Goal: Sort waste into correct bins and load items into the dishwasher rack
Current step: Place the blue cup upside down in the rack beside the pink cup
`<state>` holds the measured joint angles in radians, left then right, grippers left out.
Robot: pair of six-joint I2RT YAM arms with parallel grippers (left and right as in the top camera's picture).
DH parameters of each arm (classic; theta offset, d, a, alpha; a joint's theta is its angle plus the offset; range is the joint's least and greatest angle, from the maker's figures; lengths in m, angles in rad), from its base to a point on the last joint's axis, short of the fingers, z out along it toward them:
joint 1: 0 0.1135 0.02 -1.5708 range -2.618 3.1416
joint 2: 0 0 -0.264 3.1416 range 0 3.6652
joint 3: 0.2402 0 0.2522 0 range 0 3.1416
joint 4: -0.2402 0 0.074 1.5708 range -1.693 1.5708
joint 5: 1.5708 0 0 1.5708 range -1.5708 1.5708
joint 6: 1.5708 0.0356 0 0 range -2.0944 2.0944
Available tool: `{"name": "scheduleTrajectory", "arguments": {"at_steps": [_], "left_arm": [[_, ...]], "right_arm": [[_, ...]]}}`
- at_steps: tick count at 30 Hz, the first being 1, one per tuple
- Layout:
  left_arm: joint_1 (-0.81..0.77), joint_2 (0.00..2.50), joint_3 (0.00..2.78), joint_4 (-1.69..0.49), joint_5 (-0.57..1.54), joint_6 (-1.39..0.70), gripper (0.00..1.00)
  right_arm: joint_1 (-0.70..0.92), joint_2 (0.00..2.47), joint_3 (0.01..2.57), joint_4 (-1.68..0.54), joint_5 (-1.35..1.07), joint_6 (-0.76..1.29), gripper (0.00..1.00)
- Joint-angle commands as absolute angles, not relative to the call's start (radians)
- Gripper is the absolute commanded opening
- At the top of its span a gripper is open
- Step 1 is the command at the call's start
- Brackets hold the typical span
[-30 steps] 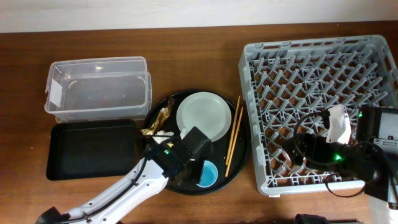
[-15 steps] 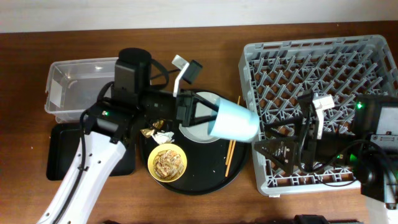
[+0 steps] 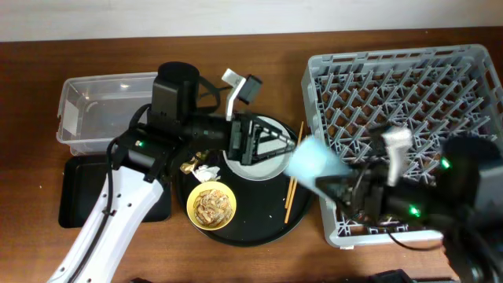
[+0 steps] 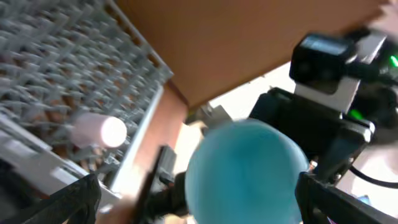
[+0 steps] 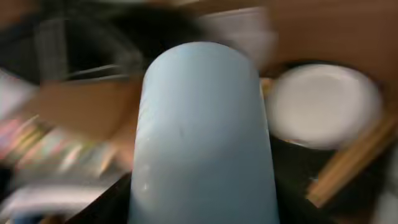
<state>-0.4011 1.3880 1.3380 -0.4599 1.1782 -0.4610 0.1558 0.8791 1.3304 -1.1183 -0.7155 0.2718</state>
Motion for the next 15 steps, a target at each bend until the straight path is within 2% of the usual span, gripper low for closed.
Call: {"name": "scheduleTrajectory", "arguments": {"at_steps": [1,3,5,6,11,12,13,14,15], "left_arm": [[-0.41,1.379,1.349,-0.463,1.034,-0.455,1.0],[-0.41,1.379,1.349,-0.508,1.02,-0.443,1.0],[-0.41,1.379,1.349,-0.588,1.019,-0.409,1.0],[-0.41,1.379,1.349,-0.622,1.019,-0.405,1.0],[-0.41,1.379,1.349,-0.648,1.018,-0.387,1.0],[-0.41,1.379,1.349,-0.649,1.005,-0.387,1.0],[-0.41,1.379,1.349,-0.649,1.005,-0.387,1.0],[-0.41,1.379,1.349,-0.649,1.005,-0.387,1.0],[-0.41,1.379,1.349,-0.649,0.995,-0.387,1.0]], "right_arm": [[-0.007,0.853,1.33,-1.328,-0.215,0.395,0.47],[-0.199,0.874,1.33,-1.452,0.019,0.41,0.47],[-0.424,0.956,1.33,-1.453,0.094,0.41,0.49],[-0.479,1.024,1.33,-1.442,0.064,0.41,0.48],[-0.505,1.438,1.33,-1.47,0.057,0.384,0.52],[-0.505,1.494,1.329,-1.458,0.056,0.381,0.58],[-0.505,1.517,1.329,-1.452,0.047,0.374,0.75],[-0.505,1.522,1.33,-1.431,-0.029,0.324,0.89],[-0.505,1.515,1.335,-1.413,-0.105,0.275,0.91]]}}
